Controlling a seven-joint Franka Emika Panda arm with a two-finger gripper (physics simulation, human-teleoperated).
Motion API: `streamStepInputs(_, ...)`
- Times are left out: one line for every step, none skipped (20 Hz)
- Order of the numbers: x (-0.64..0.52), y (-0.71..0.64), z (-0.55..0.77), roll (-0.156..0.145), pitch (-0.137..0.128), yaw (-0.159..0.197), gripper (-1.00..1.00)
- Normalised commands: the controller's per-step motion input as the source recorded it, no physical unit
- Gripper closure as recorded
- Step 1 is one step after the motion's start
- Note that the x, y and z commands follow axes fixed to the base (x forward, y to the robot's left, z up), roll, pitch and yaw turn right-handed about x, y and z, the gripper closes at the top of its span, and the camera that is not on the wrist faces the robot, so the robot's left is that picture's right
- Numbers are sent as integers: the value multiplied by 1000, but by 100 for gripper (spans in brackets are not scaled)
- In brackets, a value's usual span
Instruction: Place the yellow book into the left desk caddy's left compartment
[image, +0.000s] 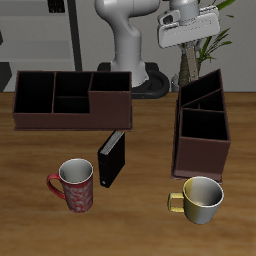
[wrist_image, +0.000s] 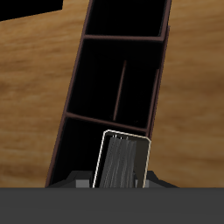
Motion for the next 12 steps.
streamStepInputs(7,20,-176,13,22,-3,100)
streamStepInputs(-9,-16,-55,-16,0,8,100)
streamStepInputs(-2,-2,-174,-1,-16,18,100)
streamStepInputs(66,-15,-118,2,40,-22,100)
streamStepInputs(-9,-9,-114,-9,13,-19,100)
streamStepInputs(30,48,-169,10,28,-14,100)
streamStepInputs(-9,65,-107,-2,12,-22,100)
streamStepInputs(33,123,-205,41,34,-5,100)
streamStepInputs(-62,92,-164,12,16,-4,100)
streamStepInputs(18,147,-252,37,25,20,100)
streamStepInputs(-21,52,-112,12,17,-3,100)
streamStepInputs(-2,64,-147,21,23,-8,100)
